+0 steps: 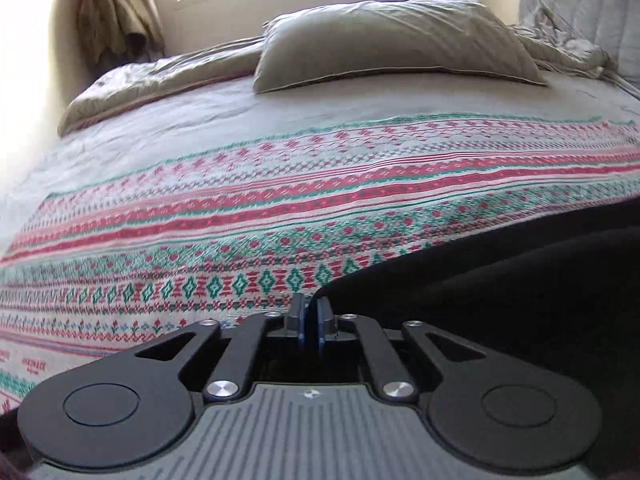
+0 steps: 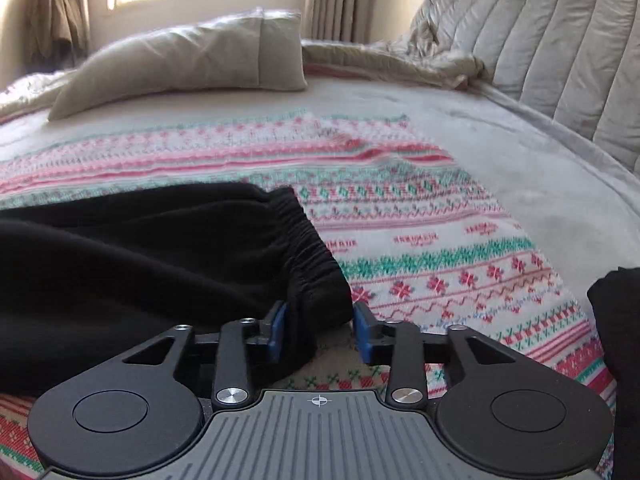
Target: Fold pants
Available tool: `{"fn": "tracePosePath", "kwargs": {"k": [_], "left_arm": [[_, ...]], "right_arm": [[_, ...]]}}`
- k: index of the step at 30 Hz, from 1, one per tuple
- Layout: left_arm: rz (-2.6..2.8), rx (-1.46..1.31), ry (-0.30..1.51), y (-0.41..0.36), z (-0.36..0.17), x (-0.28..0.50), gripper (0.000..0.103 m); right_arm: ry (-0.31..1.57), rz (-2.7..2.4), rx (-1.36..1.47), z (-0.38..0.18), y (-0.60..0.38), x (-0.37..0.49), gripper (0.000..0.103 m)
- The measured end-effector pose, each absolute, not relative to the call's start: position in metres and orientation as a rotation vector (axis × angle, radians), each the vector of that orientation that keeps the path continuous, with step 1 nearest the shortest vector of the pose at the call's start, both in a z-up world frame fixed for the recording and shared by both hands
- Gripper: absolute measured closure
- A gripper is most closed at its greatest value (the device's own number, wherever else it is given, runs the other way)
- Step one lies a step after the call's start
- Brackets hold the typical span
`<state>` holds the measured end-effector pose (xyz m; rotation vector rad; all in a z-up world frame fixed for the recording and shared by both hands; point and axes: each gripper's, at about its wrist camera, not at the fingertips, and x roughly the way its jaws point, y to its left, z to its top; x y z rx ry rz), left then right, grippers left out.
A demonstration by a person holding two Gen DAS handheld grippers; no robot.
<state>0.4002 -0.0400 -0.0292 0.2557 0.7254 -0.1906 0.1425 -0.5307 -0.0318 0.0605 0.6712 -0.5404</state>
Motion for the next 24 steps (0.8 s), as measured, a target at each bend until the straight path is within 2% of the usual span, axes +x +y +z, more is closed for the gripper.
{"fn": "tracePosePath", "kwargs": {"k": [1,2,5,12,13,14,15,16,19,24], "left_arm": [[-0.223,0.266,0.719,-0.039,-0.028,0.4,0.082],[-0.249,0.274,0.711,-0.038,-0.028,0.399,0.074],[-0.31,0.289,0.713,-0.038,-0.028,0.399,0.068],[-0.381,0.275,0.79,-0.031,-0.03,0.414,0.07],[-0.384,0.27,0.8,-0.031,-0.031,0.415,0.074],[-0.393,0.275,0.806,-0.03,-0.031,0.417,0.089],[-0.395,0.296,0.805,-0.033,-0.03,0.416,0.098],[-0.396,0.318,0.795,-0.035,-0.03,0.414,0.1],[-0.373,0.342,0.72,-0.038,-0.025,0.407,0.101],[-0.325,0.264,0.602,-0.035,-0.023,0.402,0.101]], "right_arm": [[0.667,-0.536,0.076,-0.028,-0.534,0.141,0.031],[0.654,-0.508,0.093,-0.024,-0.536,0.138,0.019],[0.609,-0.455,0.097,-0.011,-0.544,0.139,0.019],[0.611,-0.42,0.113,-0.005,-0.562,0.194,0.025],[0.608,-0.418,0.139,-0.007,-0.564,0.2,0.031],[0.61,-0.418,0.171,-0.012,-0.566,0.208,0.047],[0.618,-0.417,0.194,-0.016,-0.567,0.214,0.061],[0.637,-0.414,0.207,-0.022,-0.567,0.22,0.077],[0.62,-0.445,0.119,-0.028,-0.551,0.226,0.083],[0.491,-0.537,0.002,-0.017,-0.541,0.229,0.084]]}}
